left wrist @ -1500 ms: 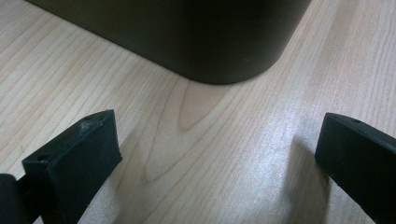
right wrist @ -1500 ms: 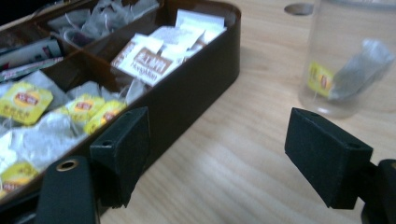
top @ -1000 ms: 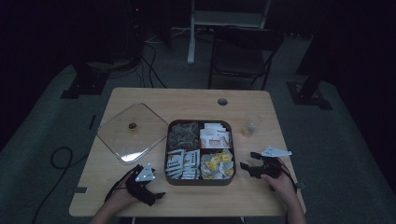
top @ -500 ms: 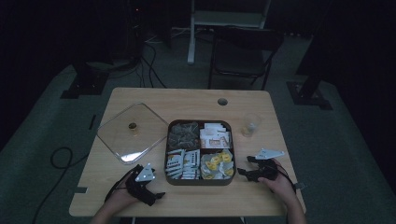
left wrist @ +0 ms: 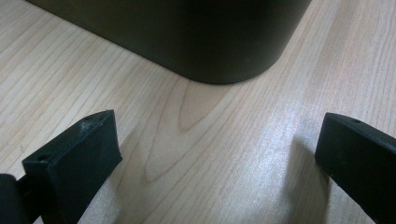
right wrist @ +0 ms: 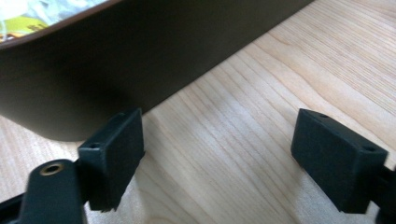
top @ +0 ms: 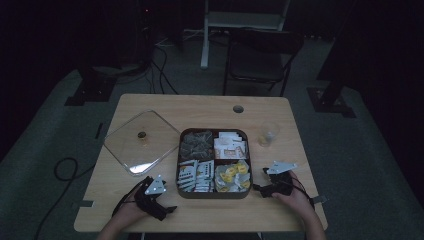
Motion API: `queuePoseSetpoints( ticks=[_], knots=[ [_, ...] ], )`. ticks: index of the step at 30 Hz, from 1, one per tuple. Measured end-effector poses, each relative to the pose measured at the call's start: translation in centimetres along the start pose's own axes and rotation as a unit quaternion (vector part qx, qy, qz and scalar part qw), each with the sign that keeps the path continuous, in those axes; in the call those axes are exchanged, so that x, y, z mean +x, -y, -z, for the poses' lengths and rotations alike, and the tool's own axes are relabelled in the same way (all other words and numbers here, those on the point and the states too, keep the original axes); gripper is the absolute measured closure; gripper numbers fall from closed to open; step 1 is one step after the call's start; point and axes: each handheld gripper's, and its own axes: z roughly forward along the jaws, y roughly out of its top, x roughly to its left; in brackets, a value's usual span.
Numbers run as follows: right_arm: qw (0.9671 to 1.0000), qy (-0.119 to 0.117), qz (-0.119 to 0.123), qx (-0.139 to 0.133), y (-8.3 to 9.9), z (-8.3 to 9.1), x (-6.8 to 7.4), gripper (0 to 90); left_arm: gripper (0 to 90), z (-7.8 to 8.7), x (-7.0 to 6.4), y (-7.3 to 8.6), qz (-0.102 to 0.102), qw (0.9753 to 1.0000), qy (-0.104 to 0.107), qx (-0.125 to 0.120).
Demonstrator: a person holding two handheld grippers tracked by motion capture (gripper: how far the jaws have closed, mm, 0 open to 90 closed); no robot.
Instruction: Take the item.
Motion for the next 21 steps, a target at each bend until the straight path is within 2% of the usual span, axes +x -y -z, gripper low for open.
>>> queuePoseSetpoints(
  ticks=[21],
  knots=[
    [0.9999, 0.012, -0.011, 0.003, 0.02, -0.01, 0.15, 13.7, 0.4, 0.02, -0.05, 0.02, 0.002, 1.0, -0.002, 0.001]
  ],
)
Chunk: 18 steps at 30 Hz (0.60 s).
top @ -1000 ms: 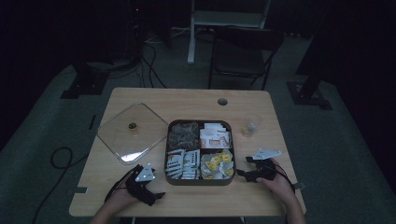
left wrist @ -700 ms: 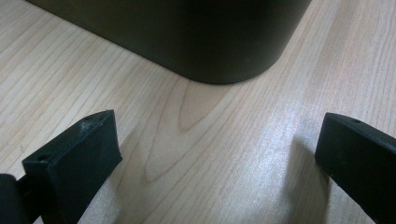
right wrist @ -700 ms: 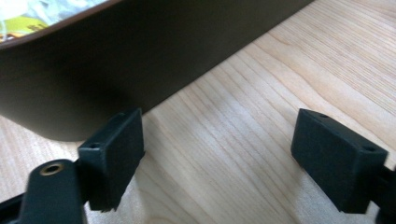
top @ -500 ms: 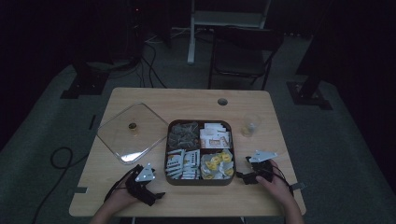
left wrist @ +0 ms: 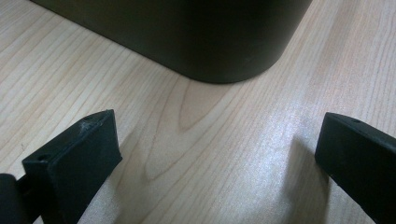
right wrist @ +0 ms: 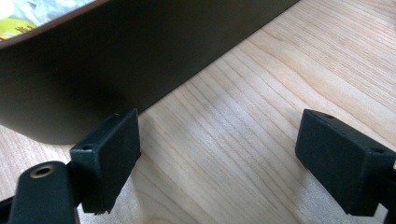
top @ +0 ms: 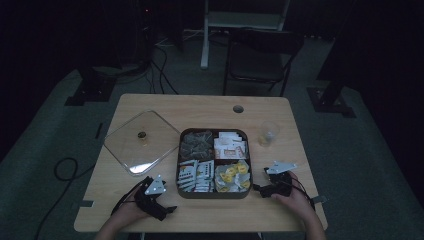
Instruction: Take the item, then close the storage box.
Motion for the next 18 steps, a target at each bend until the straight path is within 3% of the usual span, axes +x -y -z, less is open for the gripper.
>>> queuePoseSetpoints(
  ticks=[11, 18],
  knots=[
    [1.0, 0.0, 0.0, 0.0, 0.0, 0.0, 0.0, 13.6, 0.5, -0.02, -0.15, -0.02, 0.007, 1.0, -0.006, -0.001],
    [1.0, 0.0, 0.0, 0.0, 0.0, 0.0, -0.01, 13.6, 1.9, 0.54, 0.38, -0.13, 0.032, 0.9993, -0.018, -0.008]
  ],
)
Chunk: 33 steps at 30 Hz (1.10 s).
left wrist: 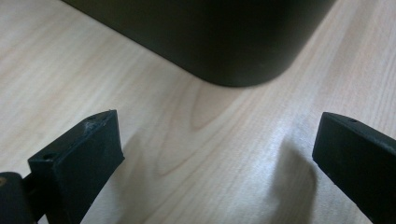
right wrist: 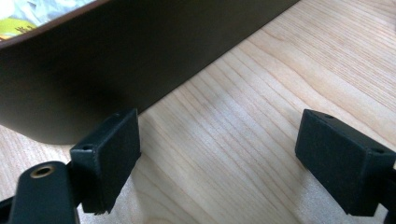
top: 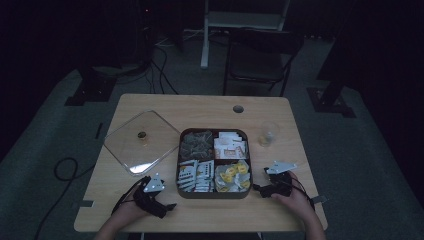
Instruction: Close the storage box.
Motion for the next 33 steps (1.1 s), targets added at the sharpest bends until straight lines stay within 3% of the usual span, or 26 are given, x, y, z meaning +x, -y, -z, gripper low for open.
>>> queuePoseSetpoints(
  ticks=[5, 11, 15, 19, 20, 21, 22, 24, 25, 28, 33],
  knots=[
    [1.0, 0.0, 0.0, 0.0, 0.0, 0.0, 0.0, 13.7, 2.0, 1.0, 0.7, -0.2, 0.009, 0.9996, -0.022, -0.017],
    [1.0, 0.0, 0.0, 0.0, 0.0, 0.0, 0.0, 13.6, 2.0, 2.1, 2.3, -0.5, 0.041, 0.9964, -0.068, -0.028],
    [1.0, 0.0, 0.0, 0.0, 0.0, 0.0, 0.0, 13.6, 2.0, 2.5, 3.4, -0.6, 0.057, 0.9943, -0.083, -0.033],
    [1.0, 0.0, 0.0, 0.0, 0.0, 0.0, 0.0, 13.7, 2.0, 2.8, 4.7, -0.7, 0.078, 0.9902, -0.111, -0.035],
    [1.0, 0.0, 0.0, 0.0, 0.0, 0.0, 0.0, 13.7, 2.0, 2.8, 4.7, -0.7, 0.078, 0.9902, -0.111, -0.035],
    [1.0, 0.0, 0.0, 0.0, 0.0, 0.0, 0.0, 13.7, 2.0, 3.2, 5.6, -0.8, 0.093, 0.987, -0.125, -0.042],
    [1.0, 0.0, 0.0, 0.0, 0.0, 0.0, 0.0, 13.7, 2.1, 3.2, 5.6, -0.8, 0.093, 0.987, -0.125, -0.042],
    [1.0, 0.0, 0.0, 0.0, 0.0, 0.0, 0.0, 13.7, 2.1, 3.3, 6.5, -1.0, 0.108, 0.9838, -0.136, -0.044],
    [1.0, 0.0, 0.0, 0.001, 0.0, 0.0, 0.0, 13.7, 2.0, 3.3, 6.5, -1.0, 0.108, 0.9838, -0.136, -0.044],
    [1.0, 0.0, 0.0, 0.0, 0.0, 0.0, 0.0, 13.7, 2.1, 3.2, 7.7, -1.3, 0.124, 0.9798, -0.151, -0.042],
    [1.0, 0.0, 0.0, 0.001, 0.0, 0.0, 0.0, 13.7, 3.7, 2.8, 8.6, -1.5, 0.131, 0.9764, -0.168, -0.037]
  ],
)
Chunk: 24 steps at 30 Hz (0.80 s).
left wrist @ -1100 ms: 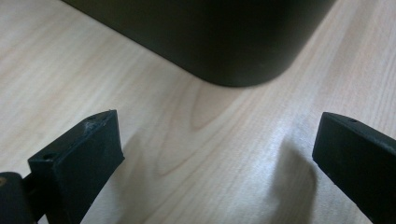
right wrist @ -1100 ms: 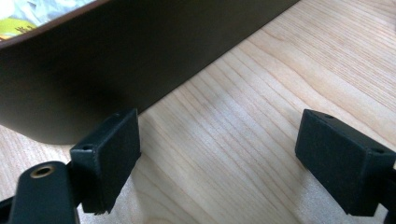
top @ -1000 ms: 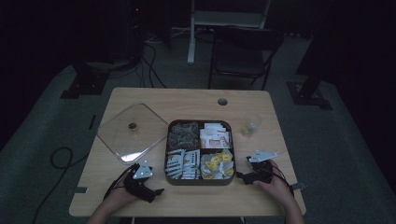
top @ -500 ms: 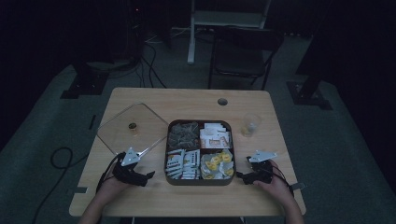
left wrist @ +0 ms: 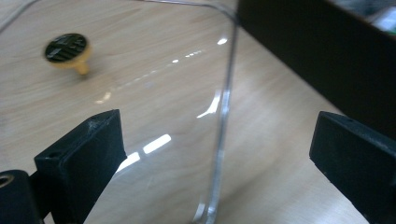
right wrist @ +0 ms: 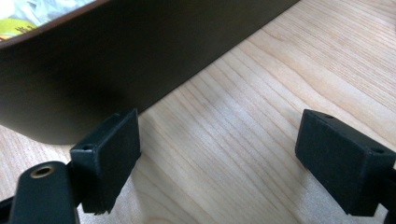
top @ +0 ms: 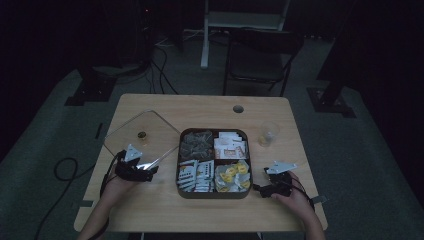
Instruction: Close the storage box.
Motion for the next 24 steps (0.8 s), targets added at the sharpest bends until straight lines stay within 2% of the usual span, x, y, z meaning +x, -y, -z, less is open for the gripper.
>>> queuePoseSetpoints(
  ticks=[12, 15, 24],
  knots=[
    [1.0, 0.0, 0.001, 0.0, 0.0, 0.0, 0.0, 13.7, 4.0, -1.8, 1.8, -1.3, 0.027, 0.9995, -0.014, 0.004],
    [1.0, 0.0, 0.001, 0.0, 0.0, 0.0, 0.0, 13.7, 4.0, -2.0, 2.5, -1.6, 0.042, 0.999, -0.015, -0.003],
    [1.0, 0.0, 0.001, -0.001, 0.0, 0.0, 0.0, 13.7, 4.0, -3.3, 4.1, -2.5, 0.064, 0.9973, -0.035, -0.006]
  ],
)
